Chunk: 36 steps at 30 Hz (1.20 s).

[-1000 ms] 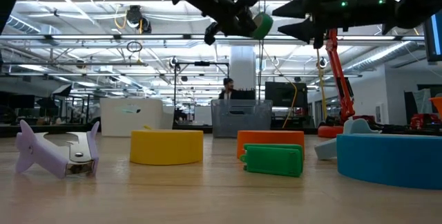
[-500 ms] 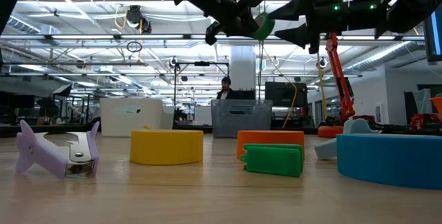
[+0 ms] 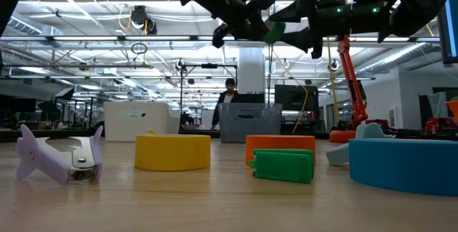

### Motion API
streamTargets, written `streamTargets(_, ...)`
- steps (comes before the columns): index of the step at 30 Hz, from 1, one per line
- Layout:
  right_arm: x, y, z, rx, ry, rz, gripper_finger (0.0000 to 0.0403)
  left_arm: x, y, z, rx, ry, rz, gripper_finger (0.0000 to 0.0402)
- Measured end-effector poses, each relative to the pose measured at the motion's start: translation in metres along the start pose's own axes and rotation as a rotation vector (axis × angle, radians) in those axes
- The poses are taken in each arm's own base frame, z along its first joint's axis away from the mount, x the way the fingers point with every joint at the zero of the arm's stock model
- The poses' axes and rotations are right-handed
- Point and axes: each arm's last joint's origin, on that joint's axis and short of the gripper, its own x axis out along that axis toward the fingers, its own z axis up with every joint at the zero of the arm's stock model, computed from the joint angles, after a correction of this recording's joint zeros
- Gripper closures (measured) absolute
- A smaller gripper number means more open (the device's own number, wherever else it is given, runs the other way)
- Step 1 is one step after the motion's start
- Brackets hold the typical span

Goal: Pick and place Stapler, Stapler remover, tape
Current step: Put the green tape into the black bin

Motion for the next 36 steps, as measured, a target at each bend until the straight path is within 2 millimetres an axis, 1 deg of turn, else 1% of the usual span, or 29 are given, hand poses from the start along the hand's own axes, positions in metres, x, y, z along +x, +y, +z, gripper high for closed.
streamTargets(7,0.0001,-0.0003,-0.0009,0.001,0.011,-0.004,0.0174,-0.0001,0.0036,-0.0053,0.036,0.041,0.055,0.0363)
streamTargets(19,0.0004,-0.0025,-0.0015,-0.027,0.021,-0.014,0.0286,0.0022,0.0089,-0.0029,0.034,0.038,0.064,0.0363)
streamTargets(22,0.0006,-0.0036,-0.001,-0.026,0.02,-0.016,0.0308,0.0022,0.0087,-0.0027,0.033,0.036,0.063,0.0363)
streamTargets(25,0.0005,-0.0036,-0.0009,-0.026,0.019,-0.016,0.0311,0.0022,0.0087,-0.0026,0.032,0.037,0.059,0.0363)
streamTargets(30,0.0005,-0.0036,-0.0009,-0.011,0.019,-0.016,0.0298,0.0025,0.0088,-0.0025,0.029,0.043,0.044,0.0363)
streamTargets(34,0.0005,-0.0036,-0.0008,-0.006,0.019,-0.016,0.0311,0.0026,0.0086,-0.0027,0.033,0.051,0.028,0.0363)
streamTargets(36,0.0005,-0.0037,-0.0008,-0.005,0.019,-0.016,0.0319,0.0029,0.0093,-0.0024,0.033,0.05,0.029,0.0354)
